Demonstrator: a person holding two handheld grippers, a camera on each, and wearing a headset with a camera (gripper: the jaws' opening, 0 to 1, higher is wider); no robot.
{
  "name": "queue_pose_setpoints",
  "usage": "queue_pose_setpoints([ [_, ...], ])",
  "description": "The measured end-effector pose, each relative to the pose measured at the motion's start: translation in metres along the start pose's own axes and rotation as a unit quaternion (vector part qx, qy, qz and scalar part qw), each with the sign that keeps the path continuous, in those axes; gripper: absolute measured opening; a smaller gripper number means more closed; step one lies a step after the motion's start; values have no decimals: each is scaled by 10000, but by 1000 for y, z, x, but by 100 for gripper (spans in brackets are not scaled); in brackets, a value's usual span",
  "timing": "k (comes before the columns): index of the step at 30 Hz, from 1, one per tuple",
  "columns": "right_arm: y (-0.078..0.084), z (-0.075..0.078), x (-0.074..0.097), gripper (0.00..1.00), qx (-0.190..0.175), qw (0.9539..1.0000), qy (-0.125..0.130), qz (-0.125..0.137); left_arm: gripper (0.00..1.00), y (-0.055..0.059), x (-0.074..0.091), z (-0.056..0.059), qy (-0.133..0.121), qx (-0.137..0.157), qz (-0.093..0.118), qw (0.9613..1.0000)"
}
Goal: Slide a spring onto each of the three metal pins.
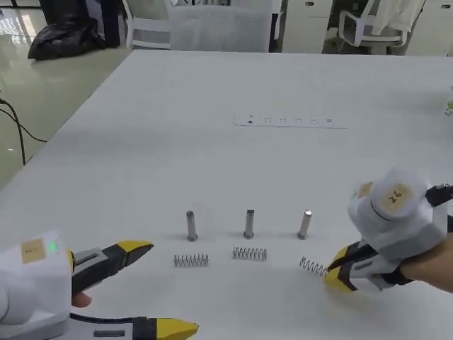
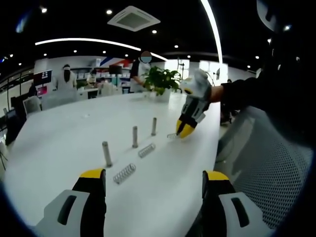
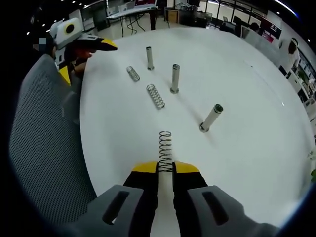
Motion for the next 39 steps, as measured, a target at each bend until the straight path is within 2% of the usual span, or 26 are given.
queue_pose_setpoints([
  [12, -26, -10, -2, 8, 291, 9993, -212, 45, 70, -12, -9, 3, 336, -38, -18, 9994],
  [19, -36, -15, -3, 8, 457, 9983, -350, 29, 64, -21, -24, 7, 666, -124, -45, 9977],
  [25, -43, -19, -3, 8, 637, 9970, -443, -38, 60, -27, -39, 15, 957, -184, -57, 9952],
  [29, -48, -24, -3, 8, 756, 9958, -518, -61, 57, -26, -46, 20, 1151, -227, -143, 9930],
  [39, -62, -36, -5, 8, 1042, 9920, -712, -81, 50, -24, -59, 26, 1421, -240, -194, 9894],
])
Point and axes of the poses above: the centre of the closed fingertips' face, and the gripper's own axes: x roughly backward along the fingers, z roughly to its right, y roughly out of its underside, the point moved 1 cm from there along x, roughly backward along the fingers, and after that the axes turned 10 degrees about z, right-handed, at the moved point
